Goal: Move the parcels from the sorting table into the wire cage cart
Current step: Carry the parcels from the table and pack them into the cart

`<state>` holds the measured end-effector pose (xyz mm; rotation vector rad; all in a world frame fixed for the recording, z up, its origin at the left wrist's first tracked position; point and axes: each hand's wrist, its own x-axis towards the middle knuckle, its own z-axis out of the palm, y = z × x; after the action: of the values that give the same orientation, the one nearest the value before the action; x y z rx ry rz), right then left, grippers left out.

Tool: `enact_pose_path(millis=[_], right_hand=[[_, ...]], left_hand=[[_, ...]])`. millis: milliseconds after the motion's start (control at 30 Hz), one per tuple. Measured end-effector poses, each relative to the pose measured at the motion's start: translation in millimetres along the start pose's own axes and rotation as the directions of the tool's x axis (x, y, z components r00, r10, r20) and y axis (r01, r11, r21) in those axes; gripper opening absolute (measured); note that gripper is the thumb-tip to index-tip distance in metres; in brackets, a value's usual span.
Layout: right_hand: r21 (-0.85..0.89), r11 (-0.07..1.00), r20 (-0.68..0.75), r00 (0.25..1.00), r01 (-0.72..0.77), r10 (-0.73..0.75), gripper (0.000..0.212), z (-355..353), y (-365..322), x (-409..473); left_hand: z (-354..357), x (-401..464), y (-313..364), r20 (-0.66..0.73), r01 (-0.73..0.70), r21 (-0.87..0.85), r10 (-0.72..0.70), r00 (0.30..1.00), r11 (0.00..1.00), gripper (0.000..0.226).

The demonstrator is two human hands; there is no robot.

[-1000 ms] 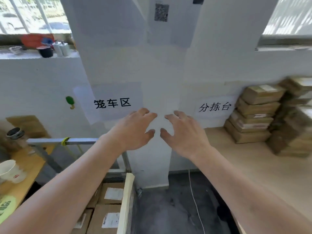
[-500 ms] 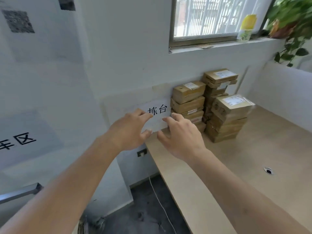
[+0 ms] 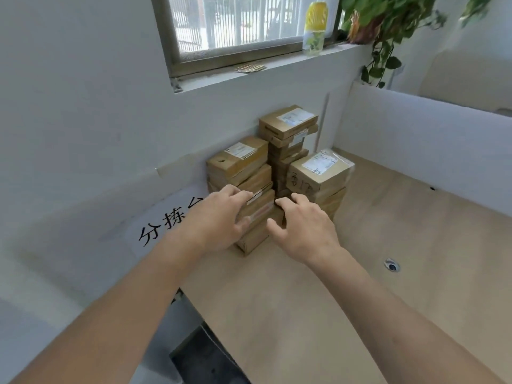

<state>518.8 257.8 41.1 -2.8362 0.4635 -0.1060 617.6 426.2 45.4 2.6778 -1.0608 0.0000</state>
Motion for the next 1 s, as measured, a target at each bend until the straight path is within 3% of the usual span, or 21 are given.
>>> enact_pose_path(millis=[300, 533, 767, 900, 1000], right_hand=[[-0.028, 0.959, 0.049, 0.958, -0.282, 0.283, 0.055, 34, 30, 130], [-0.070, 0.890, -0.029, 0.893, -0.451, 0.450, 0.057, 54, 59, 220], [-0.168, 0.767, 0.000, 0.778, -0.619, 0.628, 0.091, 73, 82, 280], [-0.063, 0.687, -0.008, 0.688, -0.724, 0.725, 0.114, 76, 89, 308], [-0.005, 0.667, 0.017, 0.667, -0.745, 0.745, 0.112, 83, 91, 320]], left_hand=[[22, 143, -60, 0.066, -0.125, 0.002, 0.125, 0.990, 0.992, 0.056], [31, 227, -93, 0.091, -0.121, 0.100, 0.112, 0.990, 0.988, 0.046], [38, 253, -105, 0.164, -0.063, 0.097, 0.046, 0.985, 0.993, 0.062], [35, 254, -100, 0.172, -0.022, 0.104, 0.004, 0.985, 0.994, 0.062], [33, 258, -95, 0.196, 0.000, 0.140, -0.028, 0.980, 0.990, 0.066]])
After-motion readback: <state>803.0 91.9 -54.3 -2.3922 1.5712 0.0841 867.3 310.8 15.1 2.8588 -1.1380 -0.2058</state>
